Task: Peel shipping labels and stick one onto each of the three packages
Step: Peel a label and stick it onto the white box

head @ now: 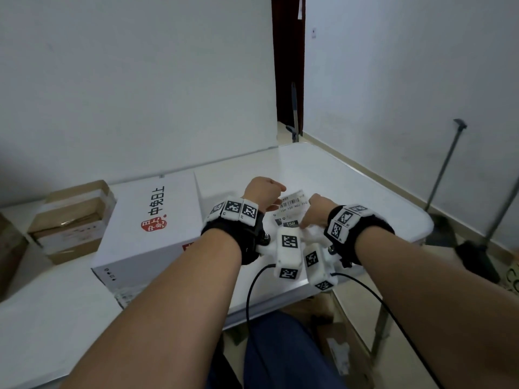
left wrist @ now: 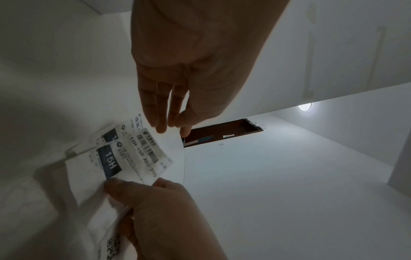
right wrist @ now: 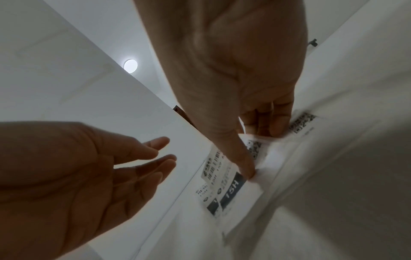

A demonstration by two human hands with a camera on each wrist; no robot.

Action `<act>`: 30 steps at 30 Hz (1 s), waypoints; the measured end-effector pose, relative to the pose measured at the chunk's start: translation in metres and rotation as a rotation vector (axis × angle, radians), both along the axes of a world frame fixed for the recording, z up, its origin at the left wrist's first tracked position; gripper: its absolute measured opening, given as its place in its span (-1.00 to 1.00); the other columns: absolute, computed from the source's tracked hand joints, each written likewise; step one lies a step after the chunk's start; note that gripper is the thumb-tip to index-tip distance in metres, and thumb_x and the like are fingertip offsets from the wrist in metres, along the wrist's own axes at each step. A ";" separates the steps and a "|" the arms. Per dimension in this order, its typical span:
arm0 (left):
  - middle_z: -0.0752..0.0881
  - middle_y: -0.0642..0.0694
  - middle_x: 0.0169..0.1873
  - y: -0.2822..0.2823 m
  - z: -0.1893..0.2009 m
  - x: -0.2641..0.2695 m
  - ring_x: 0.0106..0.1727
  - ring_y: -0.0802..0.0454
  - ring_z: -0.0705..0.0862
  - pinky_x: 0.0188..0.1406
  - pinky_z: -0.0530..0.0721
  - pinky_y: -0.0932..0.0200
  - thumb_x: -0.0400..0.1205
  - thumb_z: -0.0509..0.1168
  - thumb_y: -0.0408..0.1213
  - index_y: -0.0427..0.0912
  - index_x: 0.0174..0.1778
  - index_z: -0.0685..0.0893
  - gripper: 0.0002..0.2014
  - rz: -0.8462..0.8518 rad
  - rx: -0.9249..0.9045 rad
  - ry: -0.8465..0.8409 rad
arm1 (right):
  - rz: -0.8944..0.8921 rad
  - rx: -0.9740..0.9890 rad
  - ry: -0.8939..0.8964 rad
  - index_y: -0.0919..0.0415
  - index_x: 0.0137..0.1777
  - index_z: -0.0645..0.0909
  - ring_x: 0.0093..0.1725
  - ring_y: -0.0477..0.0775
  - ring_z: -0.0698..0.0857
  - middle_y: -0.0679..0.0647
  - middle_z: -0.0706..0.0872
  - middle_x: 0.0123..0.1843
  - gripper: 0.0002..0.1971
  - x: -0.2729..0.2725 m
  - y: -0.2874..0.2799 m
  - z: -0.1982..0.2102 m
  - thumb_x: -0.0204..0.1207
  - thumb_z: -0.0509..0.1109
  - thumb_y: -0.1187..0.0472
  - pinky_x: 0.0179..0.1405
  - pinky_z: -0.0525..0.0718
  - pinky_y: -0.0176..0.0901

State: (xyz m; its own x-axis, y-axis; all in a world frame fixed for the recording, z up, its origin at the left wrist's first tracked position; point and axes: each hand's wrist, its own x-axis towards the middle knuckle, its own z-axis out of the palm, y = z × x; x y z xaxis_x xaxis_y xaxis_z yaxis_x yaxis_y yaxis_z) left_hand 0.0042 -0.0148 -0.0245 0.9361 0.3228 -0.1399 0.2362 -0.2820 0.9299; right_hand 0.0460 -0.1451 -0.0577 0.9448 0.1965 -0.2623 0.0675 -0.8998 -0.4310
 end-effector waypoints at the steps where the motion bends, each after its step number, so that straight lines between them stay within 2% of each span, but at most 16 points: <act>1: 0.69 -0.14 -0.19 0.000 0.000 0.001 -0.27 0.02 0.68 0.00 0.74 0.04 0.61 0.10 -0.53 -0.15 -0.27 0.68 -0.69 0.001 0.005 -0.005 | 0.000 0.028 0.003 0.35 0.30 0.54 0.21 0.20 0.68 0.23 0.70 0.22 -0.55 0.000 -0.001 0.000 0.44 0.51 0.25 0.08 0.63 -0.10; 4: 0.71 -0.14 -0.16 -0.002 0.005 0.001 -0.25 0.03 0.69 -0.10 0.74 0.12 0.60 0.12 -0.53 -0.16 -0.23 0.67 -0.73 -0.001 -0.018 -0.038 | -0.055 0.213 -0.014 0.38 0.08 0.63 -0.06 0.19 0.64 0.23 0.67 -0.03 -0.78 0.006 -0.004 0.003 0.49 0.41 0.28 -0.21 0.59 -0.14; 6: 0.69 -0.11 -0.19 -0.002 0.017 0.000 -0.28 0.05 0.67 -0.21 0.71 0.20 0.61 0.12 -0.55 -0.20 -0.13 0.66 -0.76 -0.011 -0.069 -0.093 | -0.128 0.418 -0.053 0.44 -0.01 0.63 -0.17 0.19 0.60 0.29 0.67 -0.09 -0.83 0.012 -0.004 0.011 0.53 0.30 0.33 -0.32 0.54 -0.12; 8: 0.66 -0.09 -0.21 0.000 0.033 -0.001 -0.25 0.04 0.67 -0.21 0.70 0.23 0.61 0.13 -0.57 -0.23 -0.02 0.64 -0.77 -0.012 -0.115 -0.158 | -0.204 0.689 -0.056 0.43 0.04 0.66 -0.12 0.24 0.66 0.34 0.74 0.03 -0.79 0.015 0.001 0.023 0.53 0.22 0.38 -0.21 0.63 -0.05; 10: 0.65 -0.07 -0.20 0.008 0.051 -0.003 -0.20 0.02 0.67 -0.17 0.68 0.22 0.59 0.15 -0.56 -0.22 0.04 0.63 -0.76 -0.008 -0.137 -0.225 | -0.249 0.994 -0.024 0.29 0.10 0.66 0.06 0.30 0.71 0.29 0.73 0.17 -0.77 0.011 0.010 0.041 0.57 0.20 0.40 0.07 0.73 0.10; 11: 0.65 -0.06 -0.19 0.015 0.061 -0.005 -0.19 0.03 0.66 -0.16 0.66 0.22 0.59 0.16 -0.55 -0.21 0.07 0.62 -0.76 -0.003 -0.139 -0.262 | -0.257 1.137 0.007 0.29 0.15 0.65 0.10 0.28 0.71 0.26 0.73 0.20 -0.76 0.007 0.016 0.051 0.60 0.20 0.42 0.18 0.70 0.15; 12: 0.66 -0.04 -0.19 0.023 0.072 -0.007 -0.19 0.04 0.65 -0.16 0.65 0.23 0.58 0.17 -0.54 -0.20 0.08 0.62 -0.75 0.006 -0.136 -0.297 | -0.250 1.265 0.043 0.30 0.18 0.63 0.07 0.22 0.70 0.23 0.72 0.19 -0.76 0.005 0.022 0.059 0.61 0.20 0.44 0.19 0.68 0.12; 14: 0.66 -0.03 -0.15 0.043 0.093 -0.015 -0.17 0.06 0.65 -0.15 0.64 0.24 0.57 0.19 -0.53 -0.17 0.08 0.63 -0.74 0.034 -0.128 -0.363 | -0.204 1.436 0.104 0.28 0.12 0.63 -0.04 0.10 0.70 0.16 0.72 0.12 -0.79 0.000 0.036 0.072 0.61 0.23 0.47 0.07 0.71 -0.04; 16: 0.67 -0.03 -0.09 0.065 0.111 -0.028 -0.13 0.07 0.65 -0.12 0.64 0.24 0.55 0.20 -0.55 -0.14 0.06 0.65 -0.72 0.066 -0.124 -0.419 | -0.152 1.495 0.120 0.24 -0.01 0.64 -0.11 0.04 0.69 0.13 0.74 0.07 -0.84 -0.007 0.053 0.083 0.58 0.29 0.47 -0.03 0.71 -0.19; 18: 0.68 -0.02 -0.06 0.089 0.121 -0.044 -0.11 0.08 0.65 -0.10 0.63 0.24 0.54 0.22 -0.55 -0.12 0.05 0.65 -0.72 0.105 -0.119 -0.458 | -0.120 1.513 0.113 0.22 -0.07 0.64 -0.17 0.01 0.63 0.11 0.74 0.02 -0.86 -0.015 0.071 0.091 0.56 0.34 0.45 -0.23 0.65 -0.34; 21: 0.69 -0.02 -0.03 0.118 0.121 -0.067 -0.08 0.09 0.66 -0.11 0.60 0.24 0.59 0.26 -0.45 -0.08 0.03 0.65 -0.79 0.173 -0.122 -0.473 | -0.079 1.549 0.127 0.23 -0.02 0.64 -0.26 -0.09 0.61 0.08 0.74 -0.02 -0.87 -0.032 0.097 0.100 0.56 0.36 0.45 -0.41 0.57 -0.42; 25: 0.68 -0.11 -0.05 0.138 0.108 -0.097 -0.11 0.02 0.68 -0.15 0.66 0.21 0.65 0.32 -0.26 -0.14 -0.04 0.64 -0.96 0.233 -0.215 -0.419 | -0.029 1.555 0.140 0.26 0.04 0.64 -0.31 -0.10 0.59 0.10 0.74 -0.02 -0.86 -0.054 0.131 0.102 0.55 0.36 0.45 -0.45 0.57 -0.44; 28: 0.68 -0.16 -0.17 0.149 0.096 -0.119 -0.19 -0.02 0.73 -0.22 0.71 0.23 0.63 0.37 -0.15 -0.23 -0.10 0.65 -0.81 0.252 -0.286 -0.376 | 0.011 1.532 0.134 0.28 0.07 0.65 -0.34 -0.10 0.58 0.11 0.74 -0.04 -0.85 -0.070 0.154 0.104 0.54 0.38 0.44 -0.46 0.56 -0.42; 30: 0.74 -0.17 -0.20 0.155 0.087 -0.134 -0.26 0.01 0.74 -0.29 0.71 0.28 0.63 0.38 -0.22 -0.27 -0.11 0.68 -0.84 0.247 -0.291 -0.373 | 0.060 1.500 0.108 0.31 0.15 0.64 -0.34 -0.10 0.61 0.13 0.75 -0.01 -0.79 -0.080 0.167 0.106 0.54 0.37 0.43 -0.40 0.58 -0.39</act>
